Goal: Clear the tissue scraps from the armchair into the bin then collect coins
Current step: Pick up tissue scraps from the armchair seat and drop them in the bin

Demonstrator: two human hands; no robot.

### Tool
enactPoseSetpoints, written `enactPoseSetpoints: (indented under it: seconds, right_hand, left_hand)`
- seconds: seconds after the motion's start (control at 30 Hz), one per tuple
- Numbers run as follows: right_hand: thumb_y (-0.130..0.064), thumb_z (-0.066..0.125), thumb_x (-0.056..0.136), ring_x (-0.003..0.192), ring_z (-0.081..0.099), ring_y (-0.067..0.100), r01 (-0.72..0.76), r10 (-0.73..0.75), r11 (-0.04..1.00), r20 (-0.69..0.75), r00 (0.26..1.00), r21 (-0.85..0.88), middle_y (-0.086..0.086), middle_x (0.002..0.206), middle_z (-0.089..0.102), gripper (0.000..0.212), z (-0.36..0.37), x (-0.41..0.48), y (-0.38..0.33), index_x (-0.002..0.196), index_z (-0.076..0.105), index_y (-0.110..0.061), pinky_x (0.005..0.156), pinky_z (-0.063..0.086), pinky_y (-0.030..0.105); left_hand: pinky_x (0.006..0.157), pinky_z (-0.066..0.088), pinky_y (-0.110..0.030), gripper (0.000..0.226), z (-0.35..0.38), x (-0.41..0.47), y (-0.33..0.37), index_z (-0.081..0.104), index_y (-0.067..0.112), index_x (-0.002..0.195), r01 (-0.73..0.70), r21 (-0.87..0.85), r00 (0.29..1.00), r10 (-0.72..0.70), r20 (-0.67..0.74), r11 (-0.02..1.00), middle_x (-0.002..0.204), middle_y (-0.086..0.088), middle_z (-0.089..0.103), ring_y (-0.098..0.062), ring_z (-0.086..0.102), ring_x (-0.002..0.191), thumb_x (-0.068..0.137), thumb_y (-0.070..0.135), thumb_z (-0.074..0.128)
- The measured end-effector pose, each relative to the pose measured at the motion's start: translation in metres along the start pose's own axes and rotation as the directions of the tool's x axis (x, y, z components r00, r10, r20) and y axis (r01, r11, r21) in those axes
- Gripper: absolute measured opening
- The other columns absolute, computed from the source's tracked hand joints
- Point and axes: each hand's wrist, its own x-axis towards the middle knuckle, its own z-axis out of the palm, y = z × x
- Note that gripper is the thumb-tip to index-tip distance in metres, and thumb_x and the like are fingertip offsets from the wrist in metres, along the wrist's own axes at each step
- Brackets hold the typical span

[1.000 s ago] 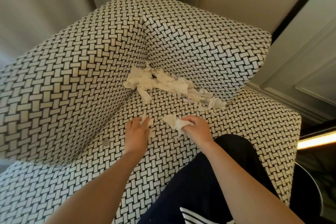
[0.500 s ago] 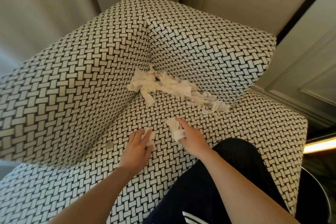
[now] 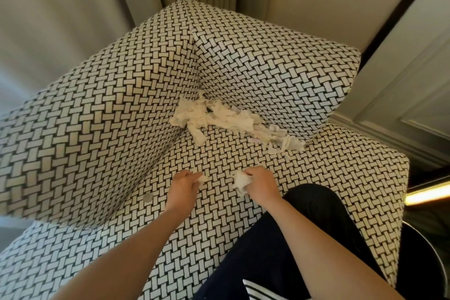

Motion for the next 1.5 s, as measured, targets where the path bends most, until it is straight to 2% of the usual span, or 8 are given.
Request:
enactPoseSetpoints:
  seconds: [0.13,0.23,0.4,0.53,0.8,0.97,1.23,1.5]
  right_hand:
    - [-0.008,0.059,0.088,0.090,0.056,0.013,-0.081,0.109,0.951,-0.076,0.991,0.299,0.005,0.107,0.066,0.025,-0.030,-0.008,-0.002,0.112,0.066,-0.008,0.075,0.045,0.022]
    - [-0.003,0.056,0.089,0.093,0.055,0.010,-0.153,0.204,0.729,0.001,0.979,0.667,0.005,0.111,0.062,0.030,-0.055,-0.016,0.001,0.117,0.062,-0.010,0.080,0.045,0.023]
    - [0.002,0.050,0.092,0.105,0.057,0.015,-0.196,0.198,0.362,0.130,0.972,0.911,0.006,0.122,0.057,0.037,-0.111,-0.034,0.034,0.129,0.050,-0.003,0.096,0.047,0.032]
    - [0.002,0.046,0.093,0.097,0.058,0.015,-0.199,0.347,0.205,0.119,0.930,0.958,0.011,0.121,0.055,0.039,-0.161,-0.066,0.098,0.132,0.043,-0.001,0.082,0.050,0.032]
    - [0.002,0.040,0.096,0.080,0.056,0.016,-0.051,0.624,-0.071,0.084,0.777,0.996,0.010,0.092,0.058,0.016,-0.197,-0.168,0.233,0.094,0.055,-0.005,0.064,0.048,0.025]
    - [-0.004,0.048,0.094,0.098,0.057,0.020,-0.050,0.754,-0.279,0.251,0.607,0.959,0.014,0.121,0.054,0.040,-0.182,-0.209,0.303,0.133,0.044,-0.003,0.083,0.046,0.030]
    - [-0.002,0.039,0.097,0.083,0.054,0.022,0.179,0.698,-0.505,0.277,0.660,0.845,0.016,0.098,0.053,0.023,-0.164,-0.229,0.335,0.120,0.042,-0.003,0.072,0.047,0.033]
    - [-0.004,0.043,0.098,0.082,0.055,0.022,0.121,0.699,-0.507,0.325,0.637,0.853,0.015,0.095,0.051,0.018,-0.153,-0.219,0.349,0.114,0.046,0.000,0.076,0.048,0.035]
  left_hand:
    - [0.058,0.047,-0.016,0.040,-0.006,0.010,0.027,0.052,0.012,0.132,0.175,-0.148,0.984,-0.169,0.052,0.973,0.122,-0.009,0.061,-0.016,0.060,0.073,0.092,0.010,0.055]
    - [0.042,0.039,-0.011,0.034,-0.001,0.018,0.051,0.054,0.011,0.121,0.229,-0.211,0.973,-0.220,0.068,0.950,0.107,-0.007,0.063,-0.006,0.052,0.059,0.088,0.013,0.062]
    - [0.055,0.044,-0.013,0.024,0.016,0.026,0.114,0.065,0.013,0.107,0.176,-0.291,0.984,-0.164,0.065,0.940,0.100,-0.002,0.068,-0.011,0.060,0.071,0.086,0.024,0.066]
    - [0.078,0.052,-0.028,0.027,0.036,0.028,0.187,0.067,0.013,0.109,0.111,-0.413,0.994,-0.093,0.063,0.904,0.106,-0.002,0.067,-0.022,0.064,0.090,0.085,0.025,0.068]
    - [0.063,0.048,-0.013,0.025,0.107,0.004,0.312,0.065,0.013,0.106,-0.053,-0.469,0.964,0.167,0.206,0.881,0.092,0.002,0.066,-0.006,0.061,0.072,0.084,0.024,0.068]
    - [0.086,0.054,-0.029,0.023,0.173,-0.032,0.364,0.065,0.015,0.105,0.022,-0.452,0.887,0.192,0.420,0.892,0.099,0.001,0.064,-0.015,0.064,0.092,0.084,0.023,0.068]
    - [0.092,0.051,-0.038,0.037,0.242,-0.076,0.390,0.060,0.012,0.113,0.202,-0.339,0.765,0.068,0.640,0.919,0.113,-0.005,0.061,-0.020,0.059,0.106,0.083,0.030,0.068]
    - [0.102,0.044,-0.040,0.052,0.244,-0.085,0.395,0.047,0.023,0.134,0.223,-0.330,0.650,0.112,0.751,0.917,0.129,-0.003,0.053,-0.020,0.051,0.119,0.087,0.038,0.062]
